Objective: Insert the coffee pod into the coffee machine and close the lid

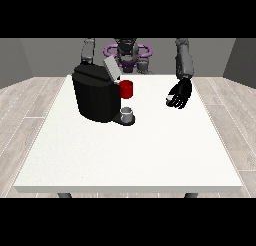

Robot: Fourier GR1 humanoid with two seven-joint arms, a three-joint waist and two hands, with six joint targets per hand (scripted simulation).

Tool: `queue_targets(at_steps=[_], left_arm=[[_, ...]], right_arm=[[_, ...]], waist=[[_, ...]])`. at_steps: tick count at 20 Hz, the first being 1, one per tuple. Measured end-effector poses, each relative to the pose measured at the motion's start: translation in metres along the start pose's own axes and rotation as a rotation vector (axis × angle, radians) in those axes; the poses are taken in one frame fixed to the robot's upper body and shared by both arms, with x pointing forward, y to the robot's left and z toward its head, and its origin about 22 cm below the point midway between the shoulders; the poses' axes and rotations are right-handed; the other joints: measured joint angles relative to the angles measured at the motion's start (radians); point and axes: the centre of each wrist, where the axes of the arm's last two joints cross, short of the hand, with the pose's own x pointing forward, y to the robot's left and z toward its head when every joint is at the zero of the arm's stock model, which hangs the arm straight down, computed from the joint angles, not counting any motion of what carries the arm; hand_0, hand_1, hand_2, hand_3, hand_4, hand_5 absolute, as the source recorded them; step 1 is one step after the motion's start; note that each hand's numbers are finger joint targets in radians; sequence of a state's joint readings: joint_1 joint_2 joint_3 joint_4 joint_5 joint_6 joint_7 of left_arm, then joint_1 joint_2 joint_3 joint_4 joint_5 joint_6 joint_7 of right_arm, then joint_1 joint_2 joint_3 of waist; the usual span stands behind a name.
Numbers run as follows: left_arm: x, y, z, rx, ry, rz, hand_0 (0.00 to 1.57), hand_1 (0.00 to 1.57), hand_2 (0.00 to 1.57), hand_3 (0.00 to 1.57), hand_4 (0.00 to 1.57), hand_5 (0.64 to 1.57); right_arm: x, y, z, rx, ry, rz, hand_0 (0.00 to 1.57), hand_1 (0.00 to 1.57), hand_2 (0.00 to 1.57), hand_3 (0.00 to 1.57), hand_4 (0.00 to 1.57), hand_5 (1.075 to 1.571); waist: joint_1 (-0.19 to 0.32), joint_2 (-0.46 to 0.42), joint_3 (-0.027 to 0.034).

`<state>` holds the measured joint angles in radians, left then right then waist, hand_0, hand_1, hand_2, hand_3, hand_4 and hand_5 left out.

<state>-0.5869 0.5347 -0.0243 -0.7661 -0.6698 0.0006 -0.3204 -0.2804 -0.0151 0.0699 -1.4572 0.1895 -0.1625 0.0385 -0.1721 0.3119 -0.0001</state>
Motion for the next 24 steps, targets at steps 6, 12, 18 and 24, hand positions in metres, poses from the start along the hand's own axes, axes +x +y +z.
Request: queue_targets(at_steps=[6, 12, 18, 24], left_arm=[[0.0, -0.013, -0.002, -0.105, 0.036, -0.098, 0.73, 0.73, 0.96, 0.85, 0.39, 1.571], [0.004, -0.018, -0.009, -0.169, 0.034, -0.129, 1.12, 1.12, 1.2, 1.09, 0.39, 1.571], [0.018, -0.013, -0.022, -0.152, -0.027, -0.075, 1.43, 1.43, 1.42, 1.35, 0.49, 1.571], [0.034, -0.003, -0.036, -0.169, -0.08, 0.021, 1.4, 1.4, 1.39, 1.32, 0.5, 1.571]], right_arm=[[-0.016, -0.006, 0.002, 0.014, 0.028, -0.016, 0.0, 0.0, 0.0, 0.0, 0.0, 1.571], [-0.036, -0.011, 0.004, -0.002, 0.074, -0.03, 0.0, 0.0, 0.0, 0.0, 0.0, 1.571], [-0.049, -0.011, 0.009, -0.039, 0.134, 0.033, 0.0, 0.0, 0.0, 0.0, 0.0, 1.571], [-0.056, -0.009, 0.008, -0.056, 0.17, 0.06, 0.0, 0.0, 0.0, 0.0, 0.0, 1.571]], waist=[[-0.007, -0.026, 0.0028], [0.008, -0.057, 0.0006], [0.023, -0.089, 0.0001], [0.033, -0.126, 0.0]])
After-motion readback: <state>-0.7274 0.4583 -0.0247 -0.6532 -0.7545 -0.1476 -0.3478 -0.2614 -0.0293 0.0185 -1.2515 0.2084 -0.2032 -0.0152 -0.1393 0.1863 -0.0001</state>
